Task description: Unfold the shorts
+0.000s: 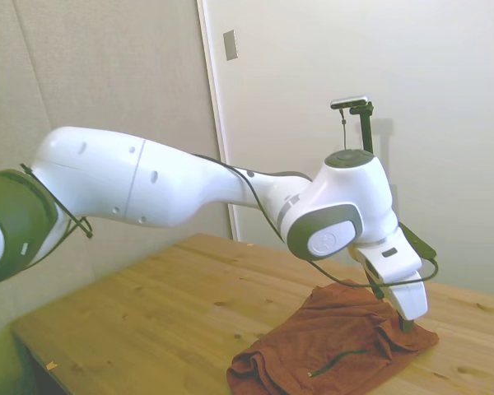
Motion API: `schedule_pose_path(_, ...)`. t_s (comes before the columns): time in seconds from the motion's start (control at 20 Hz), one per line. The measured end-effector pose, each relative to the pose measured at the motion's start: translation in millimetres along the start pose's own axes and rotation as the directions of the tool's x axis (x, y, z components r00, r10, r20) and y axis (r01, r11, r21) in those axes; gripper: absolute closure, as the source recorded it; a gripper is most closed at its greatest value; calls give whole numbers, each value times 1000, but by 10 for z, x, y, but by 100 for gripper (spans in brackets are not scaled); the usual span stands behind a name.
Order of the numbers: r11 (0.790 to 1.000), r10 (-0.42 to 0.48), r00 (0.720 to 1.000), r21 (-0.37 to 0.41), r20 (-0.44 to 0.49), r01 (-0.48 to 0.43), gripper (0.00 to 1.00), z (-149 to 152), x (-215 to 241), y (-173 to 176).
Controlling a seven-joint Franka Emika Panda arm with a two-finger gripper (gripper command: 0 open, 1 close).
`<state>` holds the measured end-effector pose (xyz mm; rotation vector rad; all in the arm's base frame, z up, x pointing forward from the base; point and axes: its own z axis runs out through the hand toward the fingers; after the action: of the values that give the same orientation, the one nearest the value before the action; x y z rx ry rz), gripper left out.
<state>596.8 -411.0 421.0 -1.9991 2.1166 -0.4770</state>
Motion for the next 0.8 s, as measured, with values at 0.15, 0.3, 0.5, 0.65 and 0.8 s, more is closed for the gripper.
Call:
schedule_pose_path(0.15, 1000, 13, 1000, -12, 21, -13, 0, 253, 37, -59)
schedule_pose_path(0.3, 1000, 14, 999, -21, 41, -13, 0, 416, 17, -106)
schedule_pose_path(0.5, 999, 14, 998, -32, 59, -12, 0, 592, -17, -100)
schedule_pose_path(0.65, 999, 19, 998, -35, 66, -17, 100, 632, -7, -79)
schedule_pose_path(0.8, 999, 20, 997, -33, 74, -18, 100, 648, -16, -78)
